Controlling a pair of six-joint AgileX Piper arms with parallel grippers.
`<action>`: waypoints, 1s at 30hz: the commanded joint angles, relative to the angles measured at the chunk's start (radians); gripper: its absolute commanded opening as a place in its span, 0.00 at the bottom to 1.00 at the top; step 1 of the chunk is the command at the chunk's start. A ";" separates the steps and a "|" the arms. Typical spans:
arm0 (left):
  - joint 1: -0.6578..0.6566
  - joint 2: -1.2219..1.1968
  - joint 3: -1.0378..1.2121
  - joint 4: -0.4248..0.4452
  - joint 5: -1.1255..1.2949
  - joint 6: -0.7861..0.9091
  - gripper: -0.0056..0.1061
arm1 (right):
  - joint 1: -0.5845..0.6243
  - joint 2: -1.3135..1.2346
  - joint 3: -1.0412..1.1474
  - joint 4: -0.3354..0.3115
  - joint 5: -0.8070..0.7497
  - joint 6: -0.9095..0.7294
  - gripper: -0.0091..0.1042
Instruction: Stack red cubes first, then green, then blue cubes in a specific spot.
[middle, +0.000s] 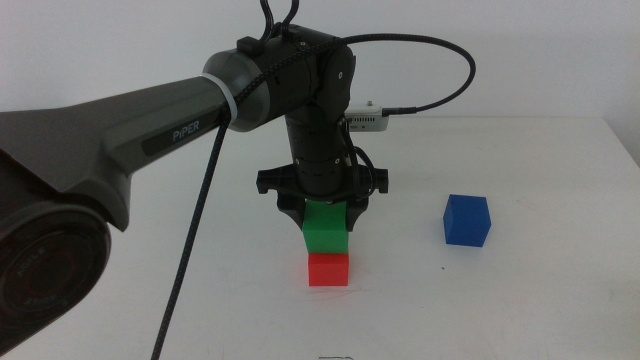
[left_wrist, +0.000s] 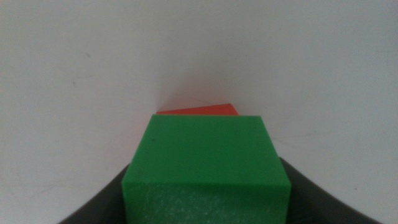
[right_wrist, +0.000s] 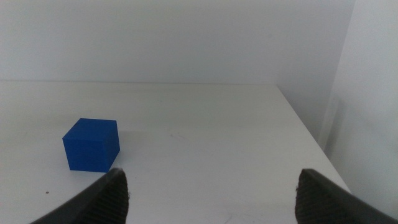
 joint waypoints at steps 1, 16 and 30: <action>-0.005 -0.052 -0.024 -0.029 0.090 0.006 0.66 | -0.007 -0.020 -0.018 -0.011 -0.072 -0.007 0.73; -0.005 -0.149 -0.025 -0.029 0.090 0.103 0.89 | -0.007 -0.020 -0.018 -0.011 -0.072 -0.007 0.73; -0.003 -0.638 0.022 0.088 0.088 0.562 0.89 | -0.007 -0.020 -0.018 -0.011 -0.072 -0.007 0.73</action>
